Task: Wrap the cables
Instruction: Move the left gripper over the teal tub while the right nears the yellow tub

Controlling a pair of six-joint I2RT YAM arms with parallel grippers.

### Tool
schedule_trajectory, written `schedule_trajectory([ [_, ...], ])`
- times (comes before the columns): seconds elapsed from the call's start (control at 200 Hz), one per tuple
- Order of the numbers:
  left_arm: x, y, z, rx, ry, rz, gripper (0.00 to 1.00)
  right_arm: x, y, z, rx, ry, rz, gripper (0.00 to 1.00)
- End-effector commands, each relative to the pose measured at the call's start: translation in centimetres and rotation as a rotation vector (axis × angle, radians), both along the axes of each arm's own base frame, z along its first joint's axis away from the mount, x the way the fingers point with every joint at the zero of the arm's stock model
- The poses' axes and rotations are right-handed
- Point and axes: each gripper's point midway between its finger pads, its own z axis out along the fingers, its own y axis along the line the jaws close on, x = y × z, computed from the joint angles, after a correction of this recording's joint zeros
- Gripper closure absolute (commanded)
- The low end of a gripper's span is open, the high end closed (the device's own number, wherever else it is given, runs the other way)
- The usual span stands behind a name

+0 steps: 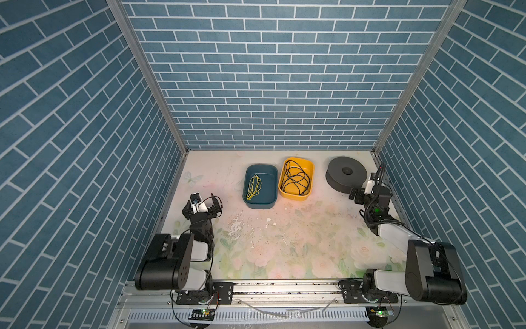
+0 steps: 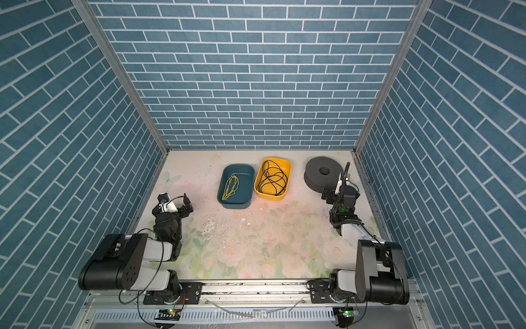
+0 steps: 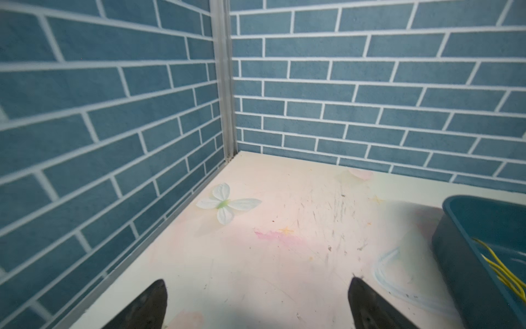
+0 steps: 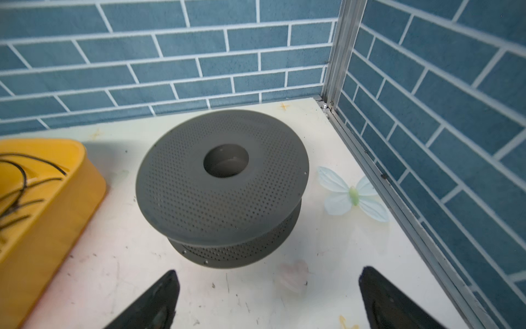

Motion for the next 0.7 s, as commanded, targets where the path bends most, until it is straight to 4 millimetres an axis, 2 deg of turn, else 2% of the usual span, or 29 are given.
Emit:
schedule_trajectory([
  [0.0,-1.2,1.0,1.4,0.016,0.016,0.103,0.00,-0.5,-0.2,-0.3,0.099,0.119,-0.065,0.01],
  [0.14,-1.7,0.8,4.0,-0.075,0.017,0.113,0.00,-0.5,0.9,-0.3,0.206,0.209,-0.065,0.01],
  [0.205,-2.1,0.4,4.3,-0.112,0.027,0.102,0.00,-0.7,1.7,0.0,0.255,0.213,-0.041,0.01],
  [0.3,-2.6,-0.1,4.0,-0.132,0.144,0.125,0.00,-1.0,2.7,0.1,0.299,0.225,-0.027,0.01],
  [0.495,-0.8,-5.2,5.0,-0.020,0.264,-0.011,0.00,-1.0,4.2,-0.5,0.320,0.319,-0.057,0.01],
  [0.575,0.4,-7.6,5.0,0.021,0.315,-0.075,0.00,-1.2,4.6,-0.8,0.325,0.336,-0.083,0.01],
  [0.695,2.3,-11.5,4.7,0.078,0.408,-0.185,0.00,-1.4,6.3,-0.7,0.314,0.368,-0.039,0.01],
])
